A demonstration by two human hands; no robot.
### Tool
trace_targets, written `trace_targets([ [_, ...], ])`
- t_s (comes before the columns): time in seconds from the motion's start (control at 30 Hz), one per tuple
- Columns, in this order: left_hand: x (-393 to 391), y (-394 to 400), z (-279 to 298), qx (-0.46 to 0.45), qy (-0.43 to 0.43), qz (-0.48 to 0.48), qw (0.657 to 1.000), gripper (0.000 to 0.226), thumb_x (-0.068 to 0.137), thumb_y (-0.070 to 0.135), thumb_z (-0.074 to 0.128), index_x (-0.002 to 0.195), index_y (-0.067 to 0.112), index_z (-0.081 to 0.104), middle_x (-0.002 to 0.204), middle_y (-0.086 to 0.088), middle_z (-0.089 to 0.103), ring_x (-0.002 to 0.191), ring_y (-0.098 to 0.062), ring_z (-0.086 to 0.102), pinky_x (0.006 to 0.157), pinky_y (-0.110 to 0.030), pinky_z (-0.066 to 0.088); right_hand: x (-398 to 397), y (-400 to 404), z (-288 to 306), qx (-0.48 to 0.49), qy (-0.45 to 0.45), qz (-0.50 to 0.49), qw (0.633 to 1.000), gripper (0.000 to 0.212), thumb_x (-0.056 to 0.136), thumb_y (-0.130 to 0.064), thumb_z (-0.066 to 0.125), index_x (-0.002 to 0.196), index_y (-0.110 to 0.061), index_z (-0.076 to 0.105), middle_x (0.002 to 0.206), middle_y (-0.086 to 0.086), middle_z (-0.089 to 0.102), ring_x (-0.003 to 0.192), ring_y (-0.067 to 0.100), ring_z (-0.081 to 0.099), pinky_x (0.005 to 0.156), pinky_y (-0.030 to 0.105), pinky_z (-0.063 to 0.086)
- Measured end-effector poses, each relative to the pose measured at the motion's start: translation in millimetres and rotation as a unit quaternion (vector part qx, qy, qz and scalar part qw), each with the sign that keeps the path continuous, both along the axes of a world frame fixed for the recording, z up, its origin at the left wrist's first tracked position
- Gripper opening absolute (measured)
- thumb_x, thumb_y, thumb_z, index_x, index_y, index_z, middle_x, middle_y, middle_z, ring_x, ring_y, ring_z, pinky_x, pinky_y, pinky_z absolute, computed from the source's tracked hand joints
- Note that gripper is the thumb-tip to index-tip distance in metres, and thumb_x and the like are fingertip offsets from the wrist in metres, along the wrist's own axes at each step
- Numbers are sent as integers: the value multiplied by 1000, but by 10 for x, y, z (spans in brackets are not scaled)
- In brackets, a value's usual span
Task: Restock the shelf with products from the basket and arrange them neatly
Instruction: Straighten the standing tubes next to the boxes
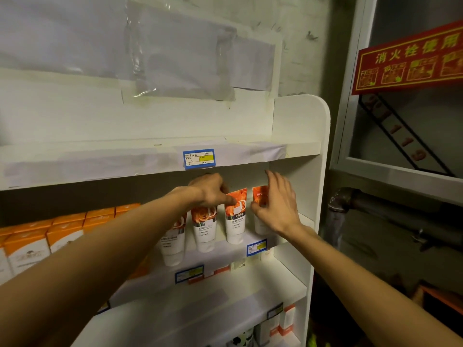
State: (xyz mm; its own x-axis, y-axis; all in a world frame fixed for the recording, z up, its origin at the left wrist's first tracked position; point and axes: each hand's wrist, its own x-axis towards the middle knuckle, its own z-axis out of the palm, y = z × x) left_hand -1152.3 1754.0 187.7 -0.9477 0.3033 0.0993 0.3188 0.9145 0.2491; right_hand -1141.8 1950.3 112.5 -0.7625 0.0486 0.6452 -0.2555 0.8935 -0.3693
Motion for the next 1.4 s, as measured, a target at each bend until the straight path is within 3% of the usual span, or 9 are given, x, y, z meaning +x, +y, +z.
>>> trace_targets([
  [0.07,-17,87,-13,-7,23,12,1000,37,86,49,71,105,18,75,93,0,75,79,-16,71,77,-34,60,-35,20,3,-31,-55,-20,998,111,75,-46,79,155,-14,9,162,9,17,149,31,18,120,48,22],
  [0.17,-23,137,10,-11,25,16,999,30,87,42,73,100,15,74,89,-1,73,78,-16,68,70,-29,56,-82,64,-65,-200,-203,-9,959,132,70,-34,88,155,-14,-11,162,13,13,145,36,29,114,47,31],
  [0.23,-53,130,33,-8,3,13,1000,28,87,40,74,101,15,75,86,1,71,77,-16,68,64,-27,53,-96,71,-178,-276,-272,9,922,132,72,-25,87,154,-15,-17,153,13,35,133,35,47,108,47,41],
  [0.3,-103,121,22,0,2,9,1000,27,86,40,75,97,15,76,82,1,72,75,-15,69,63,-27,53,-107,72,-285,-300,-297,18,906,114,76,-24,84,153,-15,0,133,9,57,117,31,61,98,46,52],
  [0.4,-159,115,-15,12,11,6,1000,27,86,41,75,95,16,77,86,0,74,76,-16,70,69,-29,56,-163,85,-435,-250,-264,13,932,63,80,-30,79,127,-21,38,123,5,63,108,27,65,88,44,57],
  [0.53,-192,94,-56,22,20,-1,1000,26,86,42,74,92,17,77,86,1,74,75,-15,70,67,-28,54,-176,79,-507,-211,-243,8,947,38,88,-34,70,116,-26,46,120,2,65,100,24,68,83,43,60],
  [1.13,-154,26,-106,39,3,-14,999,33,88,51,68,95,19,75,89,-1,74,78,-17,71,79,-36,60,-245,114,-524,-210,-262,15,942,54,83,-31,76,125,-21,43,123,4,62,105,24,65,83,36,56],
  [1.27,-123,-54,-68,31,-25,-8,999,60,84,60,68,126,17,65,115,-3,71,96,-21,70,87,-38,58,-126,77,-433,-197,-144,-12,970,84,75,-38,80,141,-21,32,140,6,47,122,27,54,98,46,52],
  [1.4,-68,-263,45,-7,-64,23,998,84,79,63,71,142,14,47,137,-6,58,117,-26,61,101,-42,52,43,7,-130,-23,9,12,1000,89,80,-47,70,151,-17,26,155,6,32,143,26,29,117,44,28],
])
